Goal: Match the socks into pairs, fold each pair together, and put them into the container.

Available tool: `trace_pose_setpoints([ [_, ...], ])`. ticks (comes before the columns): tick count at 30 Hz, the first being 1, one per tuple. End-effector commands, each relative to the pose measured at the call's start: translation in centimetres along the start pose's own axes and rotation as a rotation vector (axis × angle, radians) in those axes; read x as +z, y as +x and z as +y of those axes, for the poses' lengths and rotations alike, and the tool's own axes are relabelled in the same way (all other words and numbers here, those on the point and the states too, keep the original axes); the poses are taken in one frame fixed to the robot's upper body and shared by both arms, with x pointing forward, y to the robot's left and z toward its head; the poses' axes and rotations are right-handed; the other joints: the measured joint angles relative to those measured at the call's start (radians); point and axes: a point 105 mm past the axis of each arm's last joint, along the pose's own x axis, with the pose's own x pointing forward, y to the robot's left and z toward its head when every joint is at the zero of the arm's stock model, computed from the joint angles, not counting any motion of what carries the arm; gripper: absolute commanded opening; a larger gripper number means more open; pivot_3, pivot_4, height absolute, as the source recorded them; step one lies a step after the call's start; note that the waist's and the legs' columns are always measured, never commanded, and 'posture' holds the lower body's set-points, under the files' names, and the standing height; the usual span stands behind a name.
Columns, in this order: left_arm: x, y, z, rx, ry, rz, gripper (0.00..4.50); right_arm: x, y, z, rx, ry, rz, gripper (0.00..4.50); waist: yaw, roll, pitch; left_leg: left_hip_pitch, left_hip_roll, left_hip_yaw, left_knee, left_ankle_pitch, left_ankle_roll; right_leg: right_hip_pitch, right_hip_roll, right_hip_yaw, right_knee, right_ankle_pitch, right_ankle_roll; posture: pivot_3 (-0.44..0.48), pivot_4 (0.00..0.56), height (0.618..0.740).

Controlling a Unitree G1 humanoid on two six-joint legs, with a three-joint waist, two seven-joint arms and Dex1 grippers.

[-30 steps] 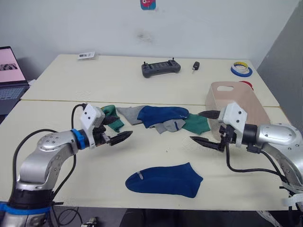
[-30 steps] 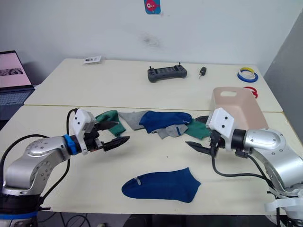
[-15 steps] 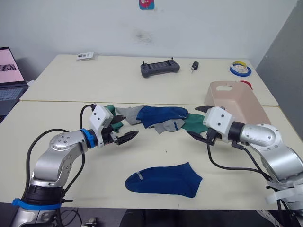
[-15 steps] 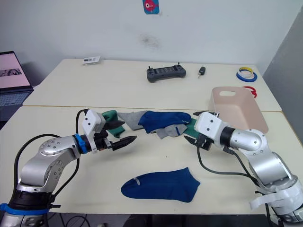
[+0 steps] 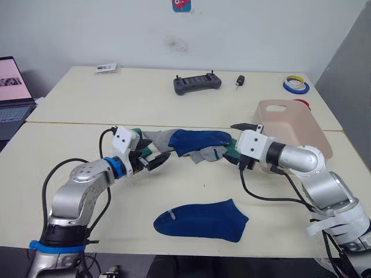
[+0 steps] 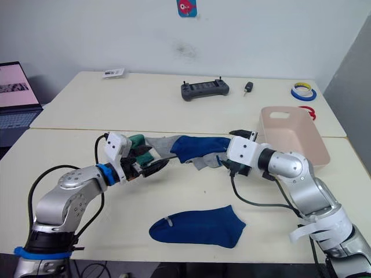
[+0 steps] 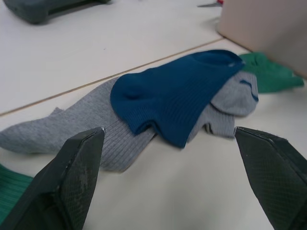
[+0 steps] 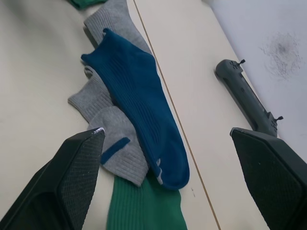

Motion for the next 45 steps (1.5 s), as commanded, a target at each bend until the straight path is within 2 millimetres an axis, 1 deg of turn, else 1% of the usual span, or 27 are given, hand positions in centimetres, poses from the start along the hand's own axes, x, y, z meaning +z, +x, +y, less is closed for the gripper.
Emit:
trace_pose_setpoints([
  [1, 0.9, 0.6, 0.3, 0.028, -0.11, -0.012, 4.49, 1.2, -0.4, -0.4, -0.019, -0.011, -0.038, 4.5, 0.0, 0.0, 0.0, 0.0, 0.0, 0.0, 0.0, 0.0, 0.0, 0.0, 0.0, 0.0, 0.0, 0.0, 0.0, 0.0, 0.15, 0.74],
  [5, 0.8, 1.8, 0.4, 0.05, -0.161, 0.012, 4.49, 1.3, -0.4, -0.1, -0.014, -0.003, -0.04, 4.5, 0.0, 0.0, 0.0, 0.0, 0.0, 0.0, 0.0, 0.0, 0.0, 0.0, 0.0, 0.0, 0.0, 0.0, 0.0, 0.0, 0.15, 0.74],
  [8, 0.3, 2.3, 0.5, 0.064, -0.181, 0.044, 4.49, 1.2, -0.5, 0.1, -0.011, 0.003, -0.039, 4.5, 0.0, 0.0, 0.0, 0.0, 0.0, 0.0, 0.0, 0.001, -0.002, 0.0, 0.0, 0.0, 0.0, 0.0, 0.0, 0.0, 0.15, 0.74],
  [15, -0.4, 3.0, -0.4, 0.041, -0.24, 0.068, 4.49, 1.2, -0.7, 0.3, -0.013, 0.017, -0.034, 4.5, 0.0, 0.0, 0.0, 0.0, 0.0, 0.0, 0.0, 0.002, -0.003, 0.0, 0.0, 0.0, 0.0, 0.0, 0.0, 0.0, 0.15, 0.74],
  [21, -0.6, 4.3, -0.8, 0.045, -0.279, 0.059, 4.49, 1.2, -0.7, 0.3, -0.013, 0.023, -0.032, 4.5, 0.0, 0.0, 0.0, 0.0, 0.0, 0.0, 0.0, 0.002, -0.004, 0.0, 0.0, 0.0, 0.0, 0.0, 0.0, 0.0, 0.15, 0.74],
  [26, -0.5, 5.0, -0.7, 0.058, -0.287, 0.042, 4.49, 1.2, -0.7, 0.3, -0.012, 0.026, -0.032, 4.5, 0.0, 0.0, 0.0, 0.0, 0.0, 0.0, 0.0, 0.002, -0.004, 0.0, 0.0, 0.0, 0.0, 0.0, 0.0, 0.0, 0.15, 0.74],
  [28, -0.5, 5.2, -0.4, 0.079, -0.294, 0.033, 4.49, 1.1, -0.7, 0.4, -0.012, 0.03, -0.031, 4.5, 0.0, 0.0, 0.0, 0.0, 0.0, 0.0, 0.0, 0.002, -0.004, 0.0, 0.0, 0.0, 0.0, 0.0, 0.0, 0.0, 0.15, 0.74],
  [31, 0.2, 4.9, -0.4, 0.092, -0.306, -0.023, 4.49, 1.1, -0.8, 0.5, -0.012, 0.034, -0.029, 4.5, 0.001, 0.0, 0.0, 0.0, 0.0, 0.0, 0.0, 0.002, -0.004, 0.0, 0.0, 0.0, 0.0, 0.0, 0.0, 0.0, 0.15, 0.74],
  [34, 0.7, 3.9, -0.5, 0.117, -0.318, -0.089, 4.49, 1.1, -0.9, 0.6, -0.013, 0.041, -0.029, 4.5, -0.001, 0.0, 0.0, 0.0, 0.0, 0.001, 0.0, 0.002, -0.004, 0.0, 0.0, 0.001, 0.0, 0.0, 0.0, 0.0, 0.15, 0.74],
  [38, 0.3, 2.2, -1.1, 0.118, -0.378, -0.15, 4.49, 1.3, -1.0, 0.8, -0.009, 0.062, -0.04, 4.5, 0.0, 0.0, 0.0, 0.0, 0.0, 0.001, 0.0, 0.002, -0.004, 0.0, 0.0, 0.001, 0.0, 0.0, 0.0, 0.0, 0.15, 0.74],
  [40, 0.0, 1.7, -1.2, 0.118, -0.417, -0.162, 4.49, 1.4, -1.0, 0.9, -0.004, 0.072, -0.045, 4.5, 0.0, 0.0, 0.0, 0.0, 0.0, 0.0, 0.0, 0.002, -0.004, 0.0, 0.0, 0.001, 0.0, 0.0, 0.0, 0.0, 0.15, 0.74],
  [43, -0.8, 1.7, -1.7, 0.118, -0.52, -0.164, 4.49, 1.4, -1.0, 1.1, 0.004, 0.075, -0.052, 4.5, 0.001, 0.0, 0.0, 0.0, -0.001, 0.0, 0.001, 0.002, -0.004, 0.001, -0.001, 0.0, 0.0, 0.0, 0.0, 0.0, 0.15, 0.74],
  [45, -0.9, 2.0, -2.0, 0.105, -0.566, -0.17, 4.49, 1.4, -0.9, 1.1, 0.006, 0.076, -0.053, 4.5, 0.001, 0.0, 0.0, 0.0, -0.001, 0.0, 0.001, 0.002, -0.004, 0.001, -0.001, 0.0, -0.001, 0.0, 0.0, 0.0, 0.15, 0.74],
])
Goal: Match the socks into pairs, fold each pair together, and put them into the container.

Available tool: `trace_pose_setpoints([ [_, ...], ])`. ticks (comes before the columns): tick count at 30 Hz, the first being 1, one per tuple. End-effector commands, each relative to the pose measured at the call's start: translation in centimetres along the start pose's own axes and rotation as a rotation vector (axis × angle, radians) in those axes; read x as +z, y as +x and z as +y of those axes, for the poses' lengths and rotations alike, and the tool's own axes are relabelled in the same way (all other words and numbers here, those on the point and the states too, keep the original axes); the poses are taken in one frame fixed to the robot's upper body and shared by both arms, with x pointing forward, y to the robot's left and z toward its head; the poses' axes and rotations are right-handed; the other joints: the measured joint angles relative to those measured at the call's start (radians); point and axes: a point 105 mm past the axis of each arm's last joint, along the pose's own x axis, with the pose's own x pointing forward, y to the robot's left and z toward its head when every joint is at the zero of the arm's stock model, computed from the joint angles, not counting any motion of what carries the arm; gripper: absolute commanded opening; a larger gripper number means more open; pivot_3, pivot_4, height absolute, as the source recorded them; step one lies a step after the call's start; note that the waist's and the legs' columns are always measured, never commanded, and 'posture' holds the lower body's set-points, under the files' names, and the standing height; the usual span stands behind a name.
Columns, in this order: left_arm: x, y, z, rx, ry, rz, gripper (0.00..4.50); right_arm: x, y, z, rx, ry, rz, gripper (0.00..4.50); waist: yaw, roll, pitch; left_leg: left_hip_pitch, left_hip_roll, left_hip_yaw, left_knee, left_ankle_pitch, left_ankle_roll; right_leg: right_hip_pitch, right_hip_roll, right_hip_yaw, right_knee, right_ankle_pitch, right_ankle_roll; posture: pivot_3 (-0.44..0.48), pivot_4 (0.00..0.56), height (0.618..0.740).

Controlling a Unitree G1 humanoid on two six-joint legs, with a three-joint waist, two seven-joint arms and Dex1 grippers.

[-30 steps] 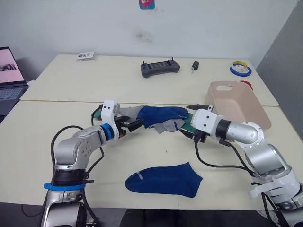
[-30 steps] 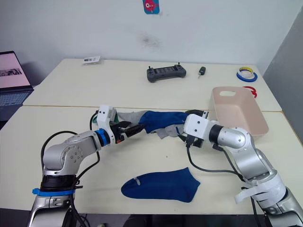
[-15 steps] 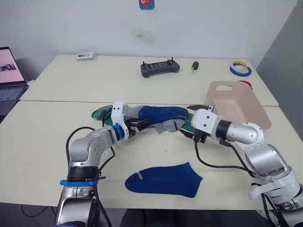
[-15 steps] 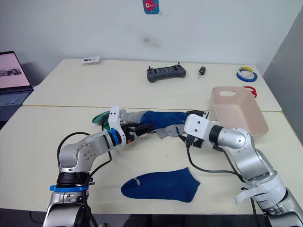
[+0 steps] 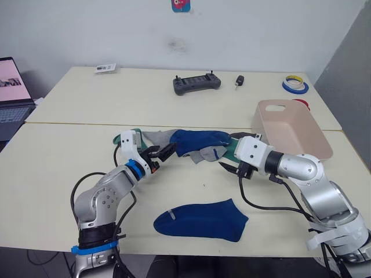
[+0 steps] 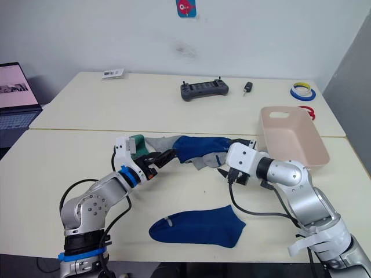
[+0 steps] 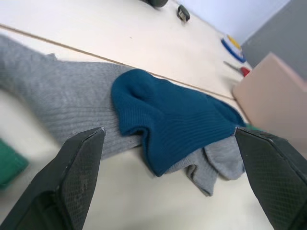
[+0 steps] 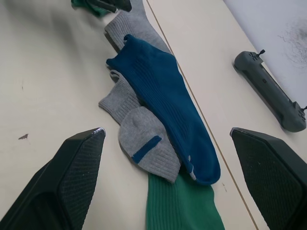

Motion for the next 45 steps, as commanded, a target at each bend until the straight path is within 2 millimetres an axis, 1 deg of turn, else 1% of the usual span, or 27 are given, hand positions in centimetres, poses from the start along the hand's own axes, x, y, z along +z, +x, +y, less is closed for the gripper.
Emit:
trace_pose_setpoints([
  [1, 0.4, 0.1, -1.1, -0.041, -0.051, -0.024, 4.49, 1.5, -0.5, -0.6, -0.023, -0.027, -0.055, 4.5, 0.0, 0.0, 0.0, 0.0, 0.0, 0.0, 0.0, 0.0, 0.0, 0.0, 0.0, 0.0, 0.0, 0.0, 0.0, 0.0, 0.15, 0.74],
  [5, 0.2, 0.7, -0.2, -0.002, -0.049, -0.035, 4.49, 1.5, -0.3, -0.5, -0.017, -0.026, -0.058, 4.5, 0.0, 0.0, 0.0, 0.0, 0.0, 0.0, 0.0, 0.0, 0.0, 0.0, 0.0, 0.0, 0.0, 0.0, 0.0, 0.0, 0.15, 0.74],
  [11, -0.5, 1.7, 0.0, 0.008, -0.056, -0.03, 4.49, 1.4, -0.3, -0.3, -0.013, -0.023, -0.056, 4.5, 0.0, 0.0, 0.0, 0.0, 0.0, 0.0, 0.0, 0.0, 0.0, 0.0, 0.001, 0.0, 0.0, 0.0, 0.0, 0.0, 0.15, 0.74],
  [18, -0.5, 2.9, 0.2, 0.007, -0.059, -0.044, 4.49, 1.4, -0.3, -0.2, -0.008, -0.02, -0.055, 4.5, 0.001, 0.0, 0.0, 0.0, 0.0, 0.0, 0.0, 0.0, 0.0, 0.0, 0.001, 0.0, 0.0, 0.0, 0.0, 0.0, 0.15, 0.74],
  [23, 0.7, 3.5, -0.7, -0.032, -0.055, -0.099, 4.49, 1.3, -0.4, -0.2, -0.007, -0.019, -0.05, 4.5, 0.001, 0.0, 0.0, 0.0, 0.0, 0.0, 0.0, 0.0, -0.001, 0.0, 0.001, 0.0, 0.0, 0.0, 0.0, 0.0, 0.15, 0.74],
  [30, 0.8, 3.0, -1.2, -0.06, -0.056, -0.108, 4.49, 1.1, -0.6, -0.1, -0.004, -0.017, -0.044, 4.5, 0.0, 0.0, 0.0, 0.0, 0.0, 0.0, 0.0, 0.0, -0.001, 0.0, 0.001, 0.0, 0.0, 0.0, 0.0, 0.0, 0.15, 0.74],
  [34, 0.6, 3.2, -0.7, -0.042, -0.056, -0.108, 3.72, 1.1, -0.5, 0.1, 0.0, -0.015, -0.044, 4.5, 0.001, 0.0, 0.0, 0.0, 0.0, 0.0, 0.0, 0.0, -0.001, 0.0, 0.001, 0.0, 0.0, 0.0, 0.0, 0.0, 0.15, 0.74],
  [35, 0.6, 3.3, -0.7, -0.038, -0.054, -0.108, 3.29, 1.1, -0.4, 0.1, 0.001, -0.014, -0.044, 4.5, 0.001, 0.0, 0.0, 0.0, 0.0, 0.0, 0.0, 0.0, -0.001, 0.0, 0.001, 0.0, 0.0, 0.0, 0.0, 0.0, 0.15, 0.74],
  [38, 0.4, 3.6, -0.5, -0.025, -0.038, -0.1, 2.4, 1.0, -0.4, 0.2, 0.004, -0.014, -0.042, 4.5, 0.001, 0.0, 0.0, 0.0, 0.0, 0.0, 0.0, 0.0, -0.001, 0.0, 0.001, 0.0, 0.0, 0.0, 0.0, 0.0, 0.15, 0.74],
  [45, 0.0, 4.0, -0.1, -0.001, -0.014, -0.088, 0.09, 0.9, -0.4, 0.3, 0.006, -0.01, -0.04, 4.5, 0.001, 0.0, 0.0, 0.0, 0.0, 0.0, 0.0, 0.0, -0.001, 0.0, 0.001, 0.0, 0.0, 0.0, 0.0, 0.0, 0.15, 0.74],
])
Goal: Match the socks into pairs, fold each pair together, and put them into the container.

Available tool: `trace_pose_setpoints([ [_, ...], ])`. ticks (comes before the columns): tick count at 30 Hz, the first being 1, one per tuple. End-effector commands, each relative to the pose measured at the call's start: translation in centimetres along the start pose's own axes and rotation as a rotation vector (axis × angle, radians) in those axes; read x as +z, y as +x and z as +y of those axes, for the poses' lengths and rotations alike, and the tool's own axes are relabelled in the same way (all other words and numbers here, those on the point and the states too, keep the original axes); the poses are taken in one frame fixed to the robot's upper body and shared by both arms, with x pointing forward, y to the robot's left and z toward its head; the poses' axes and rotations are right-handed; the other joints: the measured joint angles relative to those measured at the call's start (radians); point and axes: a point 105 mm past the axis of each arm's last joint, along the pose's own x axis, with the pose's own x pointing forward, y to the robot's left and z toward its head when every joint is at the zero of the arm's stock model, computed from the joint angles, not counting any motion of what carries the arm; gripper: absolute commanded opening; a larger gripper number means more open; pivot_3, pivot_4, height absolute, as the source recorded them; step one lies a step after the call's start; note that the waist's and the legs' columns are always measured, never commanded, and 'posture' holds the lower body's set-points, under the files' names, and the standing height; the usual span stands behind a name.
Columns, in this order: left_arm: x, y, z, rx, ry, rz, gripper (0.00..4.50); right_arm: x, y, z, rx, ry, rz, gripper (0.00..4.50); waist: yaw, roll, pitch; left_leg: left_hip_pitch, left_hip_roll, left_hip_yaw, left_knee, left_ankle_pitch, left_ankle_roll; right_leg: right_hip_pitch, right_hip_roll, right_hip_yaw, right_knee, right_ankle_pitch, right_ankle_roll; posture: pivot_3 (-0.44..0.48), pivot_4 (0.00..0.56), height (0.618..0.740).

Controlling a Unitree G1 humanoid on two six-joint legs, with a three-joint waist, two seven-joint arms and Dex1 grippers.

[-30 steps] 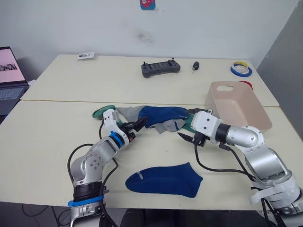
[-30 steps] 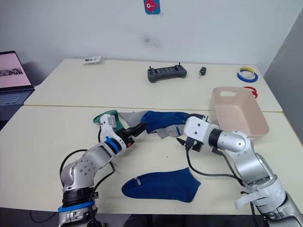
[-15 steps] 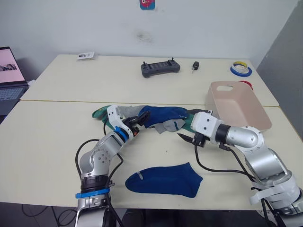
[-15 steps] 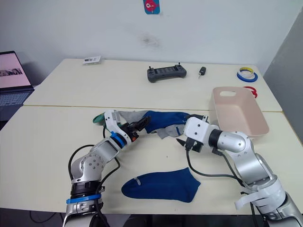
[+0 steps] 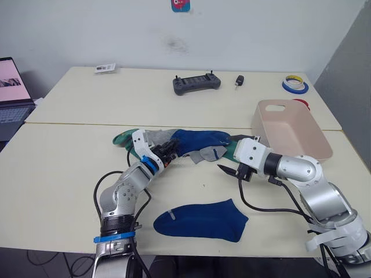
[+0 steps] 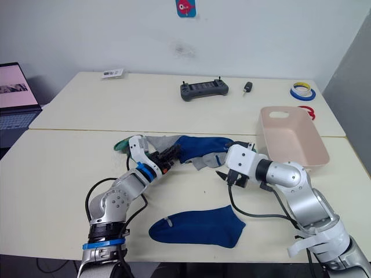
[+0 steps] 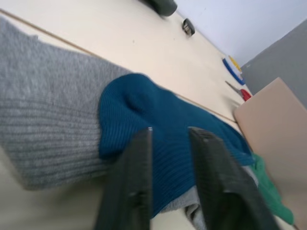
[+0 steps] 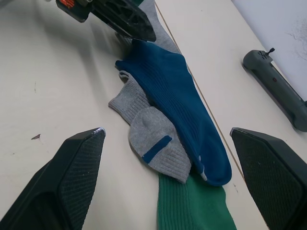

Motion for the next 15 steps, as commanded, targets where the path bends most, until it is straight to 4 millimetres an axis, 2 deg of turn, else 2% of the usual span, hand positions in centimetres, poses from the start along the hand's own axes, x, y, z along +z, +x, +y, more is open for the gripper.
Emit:
trace_pose_setpoints([
  [1, 1.1, 0.3, -0.8, -0.026, 0.033, -0.039, 0.04, 1.0, -0.4, -0.3, -0.02, -0.028, -0.036, 4.5, 0.0, 0.0, 0.0, 0.0, 0.0, 0.0, 0.0, 0.0, 0.0, 0.0, 0.0, 0.0, 0.0, 0.0, 0.0, 0.0, 0.15, 0.74],
  [8, 2.2, -1.1, -0.4, -0.016, 0.037, -0.067, 0.04, 1.0, -0.3, -0.2, -0.021, -0.023, -0.041, 4.5, -0.001, 0.0, 0.0, 0.0, 0.0, 0.0, 0.0, 0.0, 0.0, 0.0, 0.0, 0.0, 0.0, 0.0, 0.0, 0.0, 0.15, 0.74],
  [10, 2.7, -1.8, -0.9, -0.049, 0.028, -0.09, 0.04, 1.1, -0.2, -0.2, -0.024, -0.019, -0.043, 4.5, -0.001, 0.0, 0.0, 0.0, 0.0, 0.0, 0.0, 0.0, 0.0, 0.0, 0.0, 0.0, 0.0, 0.0, 0.0, 0.0, 0.15, 0.74],
  [15, 3.1, -4.3, -1.9, -0.108, 0.249, -0.069, 0.04, 0.6, 0.2, -0.7, -0.069, -0.005, -0.031, 4.5, -0.003, 0.0, 0.0, 0.0, 0.001, 0.0, -0.001, 0.0, 0.0, -0.001, 0.0, 0.001, 0.0, 0.0, 0.0, 0.0, 0.15, 0.74],
])
